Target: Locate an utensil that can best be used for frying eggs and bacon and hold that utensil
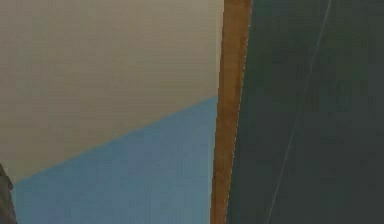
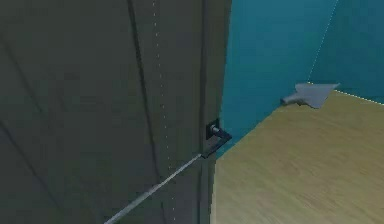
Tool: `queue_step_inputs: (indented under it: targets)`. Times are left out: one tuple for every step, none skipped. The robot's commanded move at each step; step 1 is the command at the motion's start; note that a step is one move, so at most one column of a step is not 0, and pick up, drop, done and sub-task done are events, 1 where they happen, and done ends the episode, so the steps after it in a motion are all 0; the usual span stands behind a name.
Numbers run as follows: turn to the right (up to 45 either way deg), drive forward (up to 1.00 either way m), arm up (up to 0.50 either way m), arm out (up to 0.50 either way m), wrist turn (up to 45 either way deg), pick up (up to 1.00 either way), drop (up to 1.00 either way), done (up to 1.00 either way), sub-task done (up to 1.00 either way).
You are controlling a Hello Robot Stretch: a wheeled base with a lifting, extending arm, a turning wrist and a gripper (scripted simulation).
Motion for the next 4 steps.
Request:
queue_step_inputs:
  targets:
    - [-42.0, 0.0, 0.0, 0.0, 0.0, 0.0, 0.0, 0.0, 0.0]
    - [0.0, 0.45, 0.0, 0.0, 0.0, 0.0, 0.0, 0.0, 0.0]
    - [21.0, 0.0, 0.0, 0.0, 0.0, 0.0, 0.0, 0.0, 0.0]
    - [0.0, 0.35, 0.0, 0.0, 0.0, 0.0, 0.0, 0.0, 0.0]
